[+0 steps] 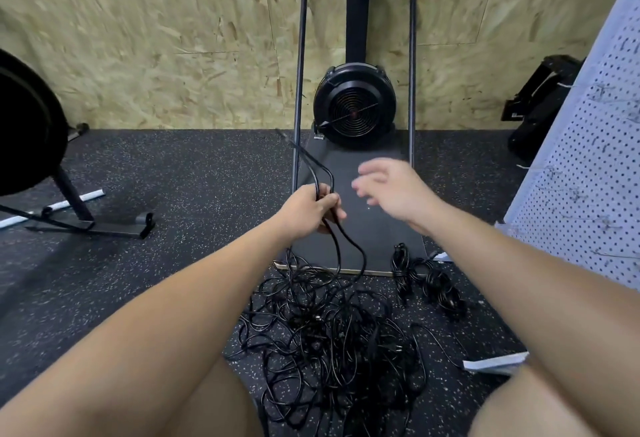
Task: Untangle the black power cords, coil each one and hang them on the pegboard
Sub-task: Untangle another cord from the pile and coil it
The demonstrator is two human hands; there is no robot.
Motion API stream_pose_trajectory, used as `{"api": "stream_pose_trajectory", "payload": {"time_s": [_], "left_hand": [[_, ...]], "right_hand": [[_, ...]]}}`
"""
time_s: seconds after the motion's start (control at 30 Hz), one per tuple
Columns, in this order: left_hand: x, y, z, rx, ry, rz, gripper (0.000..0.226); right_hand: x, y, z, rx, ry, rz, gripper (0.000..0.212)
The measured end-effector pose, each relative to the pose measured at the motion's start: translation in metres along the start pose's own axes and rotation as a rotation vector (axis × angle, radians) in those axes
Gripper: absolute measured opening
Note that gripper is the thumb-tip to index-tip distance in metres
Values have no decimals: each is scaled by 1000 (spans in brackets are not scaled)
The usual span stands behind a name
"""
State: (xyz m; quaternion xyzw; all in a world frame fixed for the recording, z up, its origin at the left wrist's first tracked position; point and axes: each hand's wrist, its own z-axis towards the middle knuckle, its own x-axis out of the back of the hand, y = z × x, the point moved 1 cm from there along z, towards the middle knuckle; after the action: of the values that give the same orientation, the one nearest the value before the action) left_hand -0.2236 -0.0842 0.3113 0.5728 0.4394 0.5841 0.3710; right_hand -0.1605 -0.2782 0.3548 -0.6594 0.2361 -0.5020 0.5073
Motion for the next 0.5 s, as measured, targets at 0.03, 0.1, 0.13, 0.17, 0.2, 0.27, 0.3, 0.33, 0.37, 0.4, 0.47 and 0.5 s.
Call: {"api": "stream_pose_trajectory", "payload": {"time_s": [0.03,0.1,0.13,0.17,0.2,0.27,0.3,0.33,0.37,0.4,0.47,0.5], "left_hand": [[0,0,3,7,18,-21,22],[0,-3,11,3,25,-56,22],[-1,-4,15,3,16,-79,22],[-3,-3,17,10,9,-107,21],[-5,-3,21,20,6,-133,21],[-9,-3,29,28,14,-173,21],[-10,-3,32,31,21,-185,21],[-12,-3,35,32,29,-194,22],[-12,-3,38,31,35,-205,21],[-14,-4,40,28,41,-213,20],[-13,-6,46,12,54,-231,20],[-13,-6,48,7,54,-242,25]], "right_hand": [[-5,16,-2,-32,-79,-47,32],[-20,42,-5,-62,-267,-138,41],[-28,51,-7,-73,-339,-164,50],[-34,58,-7,-89,-391,-177,57],[-40,64,-7,-98,-431,-181,59],[-47,68,-6,-94,-445,-187,40],[-48,69,-3,-77,-417,-185,27],[-49,70,2,-67,-382,-166,16],[-49,71,5,-65,-363,-132,5],[-48,74,9,-69,-349,-96,4],[-43,73,14,-82,-325,-46,10],[-38,70,15,-88,-302,-20,11]]}}
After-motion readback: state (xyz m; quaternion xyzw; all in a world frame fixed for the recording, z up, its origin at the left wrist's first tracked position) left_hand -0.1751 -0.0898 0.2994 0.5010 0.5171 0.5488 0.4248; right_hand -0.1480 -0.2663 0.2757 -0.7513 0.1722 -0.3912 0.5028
